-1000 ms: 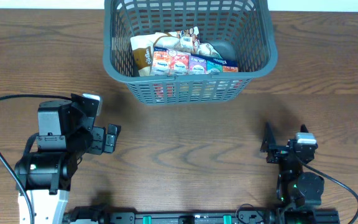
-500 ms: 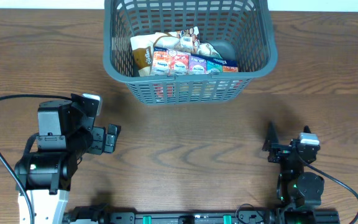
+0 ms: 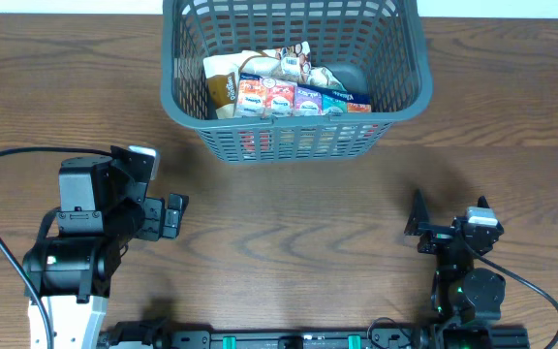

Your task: Pack container

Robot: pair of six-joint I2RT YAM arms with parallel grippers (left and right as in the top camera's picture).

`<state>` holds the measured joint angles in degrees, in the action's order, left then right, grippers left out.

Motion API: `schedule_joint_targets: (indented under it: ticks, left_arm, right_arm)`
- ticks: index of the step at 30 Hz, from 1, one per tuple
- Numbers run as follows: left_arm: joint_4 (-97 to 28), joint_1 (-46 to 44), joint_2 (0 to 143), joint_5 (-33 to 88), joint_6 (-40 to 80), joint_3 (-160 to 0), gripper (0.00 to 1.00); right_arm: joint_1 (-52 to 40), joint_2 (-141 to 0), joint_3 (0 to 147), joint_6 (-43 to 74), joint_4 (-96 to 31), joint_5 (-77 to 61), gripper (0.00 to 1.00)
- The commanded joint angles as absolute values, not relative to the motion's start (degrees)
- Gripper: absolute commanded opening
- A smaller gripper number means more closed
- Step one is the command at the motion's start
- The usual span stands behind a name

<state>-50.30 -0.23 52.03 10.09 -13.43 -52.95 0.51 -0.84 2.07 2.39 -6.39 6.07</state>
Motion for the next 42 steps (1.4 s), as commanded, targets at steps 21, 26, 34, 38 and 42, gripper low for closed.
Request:
schedule_joint_targets:
  ticks: [21, 26, 34, 38, 42]
  left_arm:
    - [-52.69, -0.36, 50.13, 11.0, -12.73, -52.69, 0.99]
    - [-53.17, -0.36, 40.6, 13.32, -12.75, -48.69, 0.99]
    - [-44.34, -0.34, 21.15, 13.56, -11.62, -33.45, 0.99]
    - [-36.42, -0.34, 13.91, 13.45, -11.68, -27.33, 0.99]
    - [-25.26, -0.34, 10.61, 11.94, -11.68, -22.7, 0.98]
  right_arm:
    - [0.34, -0.3, 1.54, 2.7, -6.35, 5.96, 0.99]
    - [0.34, -0.3, 1.54, 2.7, -6.35, 5.98, 0.99]
    - [0.34, -0.3, 1.54, 2.7, -6.35, 5.96, 0.99]
    - [0.34, -0.3, 1.54, 2.7, -6.35, 5.96, 0.99]
    - [0.34, -0.3, 1.54, 2.7, -6.35, 5.96, 0.99]
